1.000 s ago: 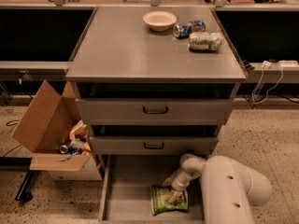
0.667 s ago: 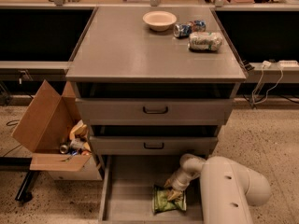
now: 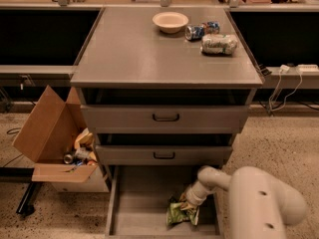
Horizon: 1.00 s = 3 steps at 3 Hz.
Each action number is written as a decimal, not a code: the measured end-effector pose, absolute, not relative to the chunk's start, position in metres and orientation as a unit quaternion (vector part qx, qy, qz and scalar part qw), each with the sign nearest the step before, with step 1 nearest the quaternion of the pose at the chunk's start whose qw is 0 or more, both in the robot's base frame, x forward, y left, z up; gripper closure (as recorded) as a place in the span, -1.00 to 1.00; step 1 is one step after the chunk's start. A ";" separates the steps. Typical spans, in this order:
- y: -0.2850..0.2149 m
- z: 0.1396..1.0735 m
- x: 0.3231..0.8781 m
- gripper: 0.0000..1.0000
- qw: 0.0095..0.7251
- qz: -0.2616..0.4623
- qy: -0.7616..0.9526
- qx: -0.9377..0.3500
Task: Pick green jalapeno chip bag from bottom drawer and place on counter
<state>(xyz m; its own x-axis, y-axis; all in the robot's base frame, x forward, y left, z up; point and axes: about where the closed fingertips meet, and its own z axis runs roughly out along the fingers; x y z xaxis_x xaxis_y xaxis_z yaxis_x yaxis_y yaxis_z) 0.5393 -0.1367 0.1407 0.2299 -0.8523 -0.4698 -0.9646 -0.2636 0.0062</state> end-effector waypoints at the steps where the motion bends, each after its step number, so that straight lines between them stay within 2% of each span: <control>1: -0.160 0.217 0.539 1.00 0.223 0.152 0.585 -0.765; 2: -0.182 0.276 0.503 1.00 0.276 0.145 0.574 -0.757; 3: -0.181 0.276 0.504 1.00 0.275 0.145 0.574 -0.757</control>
Offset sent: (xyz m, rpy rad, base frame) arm -0.0659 -0.0576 0.2143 0.2541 -0.3180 -0.0356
